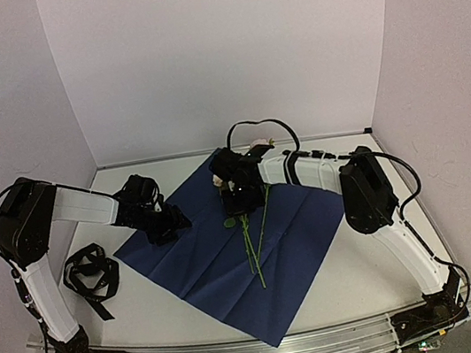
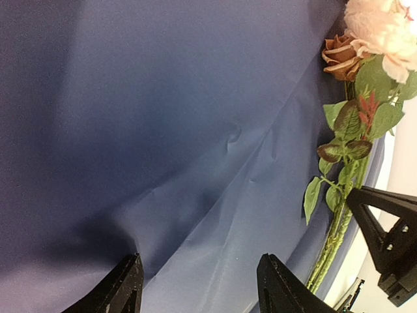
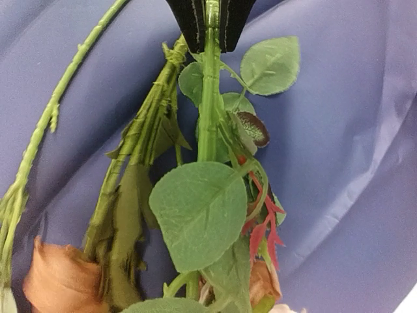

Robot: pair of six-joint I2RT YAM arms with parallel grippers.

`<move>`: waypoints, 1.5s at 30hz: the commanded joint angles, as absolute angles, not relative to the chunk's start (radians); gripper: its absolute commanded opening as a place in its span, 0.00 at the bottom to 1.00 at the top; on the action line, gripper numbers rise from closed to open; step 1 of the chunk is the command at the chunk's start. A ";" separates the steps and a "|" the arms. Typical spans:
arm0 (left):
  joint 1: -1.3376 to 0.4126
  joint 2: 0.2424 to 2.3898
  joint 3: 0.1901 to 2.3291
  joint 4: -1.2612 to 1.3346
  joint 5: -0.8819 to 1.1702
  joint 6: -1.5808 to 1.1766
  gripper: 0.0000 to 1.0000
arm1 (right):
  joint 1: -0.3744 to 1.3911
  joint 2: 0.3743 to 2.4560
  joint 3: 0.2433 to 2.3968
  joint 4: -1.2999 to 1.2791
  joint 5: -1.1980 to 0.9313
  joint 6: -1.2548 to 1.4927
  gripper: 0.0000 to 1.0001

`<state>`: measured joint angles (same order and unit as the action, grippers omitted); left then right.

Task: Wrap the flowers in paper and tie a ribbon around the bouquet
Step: Adjust the fake flower on the flattened wrapping paper.

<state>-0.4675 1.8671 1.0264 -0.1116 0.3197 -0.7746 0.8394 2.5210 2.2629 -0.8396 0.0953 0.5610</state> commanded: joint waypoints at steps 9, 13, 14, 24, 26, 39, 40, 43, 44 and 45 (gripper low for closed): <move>-0.466 1.881 1.052 -0.143 0.326 -0.756 0.62 | 0.830 2.533 2.462 -0.836 0.129 0.425 0.00; -0.467 1.884 1.056 -0.145 0.328 -0.755 0.62 | 0.809 2.560 2.480 -0.786 0.070 0.448 0.00; -0.467 1.885 1.057 -0.145 0.329 -0.755 0.62 | 0.806 2.564 2.479 -0.769 0.060 0.453 0.00; -0.466 1.887 1.071 -0.150 0.330 -0.753 0.62 | 0.795 2.604 2.470 -0.711 0.032 0.482 0.11; -0.466 1.888 1.071 -0.150 0.330 -0.753 0.62 | 0.794 2.598 2.459 -0.708 0.033 0.487 0.20; -0.467 1.888 1.076 -0.154 0.328 -0.752 0.62 | 0.778 2.384 2.219 -0.729 0.119 0.576 0.45; -0.466 1.889 1.075 -0.155 0.328 -0.751 0.62 | 0.778 2.378 2.206 -0.742 0.121 0.585 0.43; -0.466 1.894 1.075 -0.153 0.329 -0.750 0.62 | 0.778 2.385 2.205 -0.787 0.108 0.608 0.39; -0.466 1.895 1.075 -0.153 0.330 -0.750 0.62 | 0.779 2.393 2.206 -0.800 0.100 0.615 0.39; -0.466 1.895 1.076 -0.153 0.330 -0.751 0.62 | 0.780 2.400 2.205 -0.811 0.091 0.621 0.38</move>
